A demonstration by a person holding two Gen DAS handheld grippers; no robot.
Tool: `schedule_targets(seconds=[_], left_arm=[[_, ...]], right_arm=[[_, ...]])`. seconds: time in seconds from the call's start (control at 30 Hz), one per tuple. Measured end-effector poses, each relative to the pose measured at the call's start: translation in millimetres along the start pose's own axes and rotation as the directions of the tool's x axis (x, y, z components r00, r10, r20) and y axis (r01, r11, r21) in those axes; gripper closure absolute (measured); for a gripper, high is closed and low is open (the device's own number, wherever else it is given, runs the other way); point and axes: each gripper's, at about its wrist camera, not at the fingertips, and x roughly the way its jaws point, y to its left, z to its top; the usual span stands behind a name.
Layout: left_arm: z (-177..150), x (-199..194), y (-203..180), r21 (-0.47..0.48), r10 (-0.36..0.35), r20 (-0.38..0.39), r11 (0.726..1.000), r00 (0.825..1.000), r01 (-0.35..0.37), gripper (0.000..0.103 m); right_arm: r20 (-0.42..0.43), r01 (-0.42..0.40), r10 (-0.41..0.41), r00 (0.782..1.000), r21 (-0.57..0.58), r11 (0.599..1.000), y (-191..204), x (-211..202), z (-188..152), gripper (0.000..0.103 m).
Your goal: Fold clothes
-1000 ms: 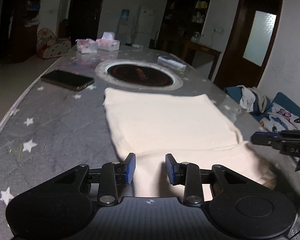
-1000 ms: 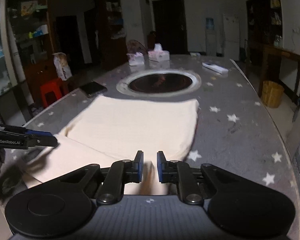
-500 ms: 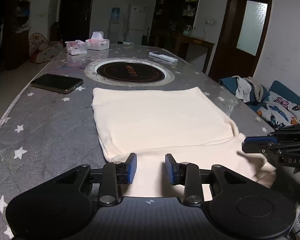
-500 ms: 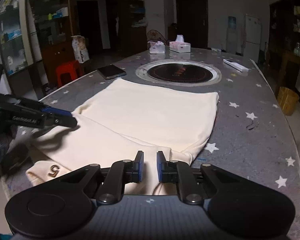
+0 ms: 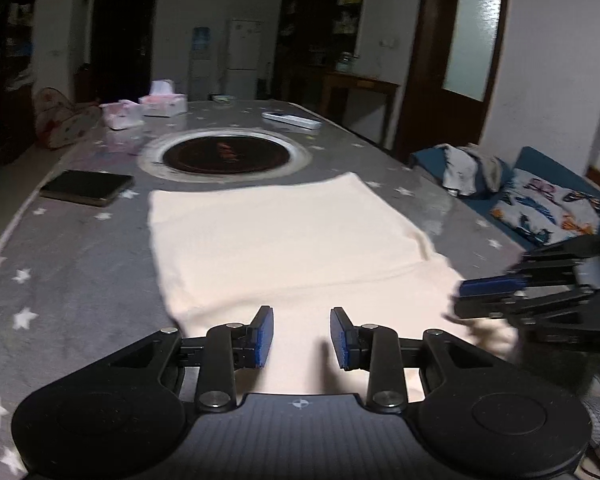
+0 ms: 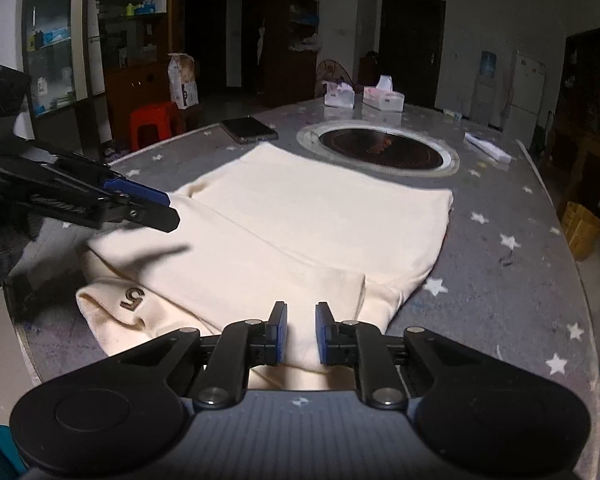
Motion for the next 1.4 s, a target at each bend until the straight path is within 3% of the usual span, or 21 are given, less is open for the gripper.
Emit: schedule_targets(seconds=[0.17,0.37,0.47,0.63,0.83,1.1,1.3,1.4], left_arm=[[-14.2,9.1,-12.5,0.031,-0.011,-0.05,0.999,0.999,0.013,0.069],[-14.9,11.3,-16.8,0.053,-0.004,-0.044,0.999,0.999,0.007,0.067],[-15.6,8.5,-14.2,0.053,0.0,-0.048,0.999,0.999,0.003,0.067],[-15.9,-8.5,-8.5,0.082,0.016,-0.046,0.997,0.999,-0.012,0.067],[-28.0,-37.1,-11.6,0.181,0.01,-0.055,0.983,0.998,0.0,0.066],[-53.7,-57.9,-39.0,0.425,-0.001,-0.027,0.905,1.0,0.012,0.06],[-64.4,-45.5,-53.8,0.518,-0.004,-0.003,0.855,1.0,0.005,0.06],[-64.8,-40.2,-56.3,0.529,-0.008,0.014,0.849,1.0,-0.001,0.06]], right_arm=[[-0.005,0.002,-0.002,1.0,0.017,1.0,-4.0,0.5,-2.5,0.086],[0.044,0.003,-0.003,0.999,0.016,1.0,-6.9,10.3,14.6,0.086],[0.025,0.009,-0.009,1.0,0.025,1.0,-10.6,26.6,16.1,0.086],[0.01,-0.002,0.002,1.0,0.026,1.0,-13.3,23.7,11.6,0.085],[-0.009,-0.018,0.017,1.0,-0.072,0.997,2.1,5.8,0.3,0.08],[-0.016,-0.015,0.012,1.0,-0.158,0.987,16.7,-11.2,-4.5,0.077],[-0.029,-0.007,0.001,1.0,-0.211,0.977,22.2,-27.3,-9.4,0.072],[-0.041,0.0,-0.01,0.999,-0.237,0.971,23.3,-33.8,-13.0,0.07]])
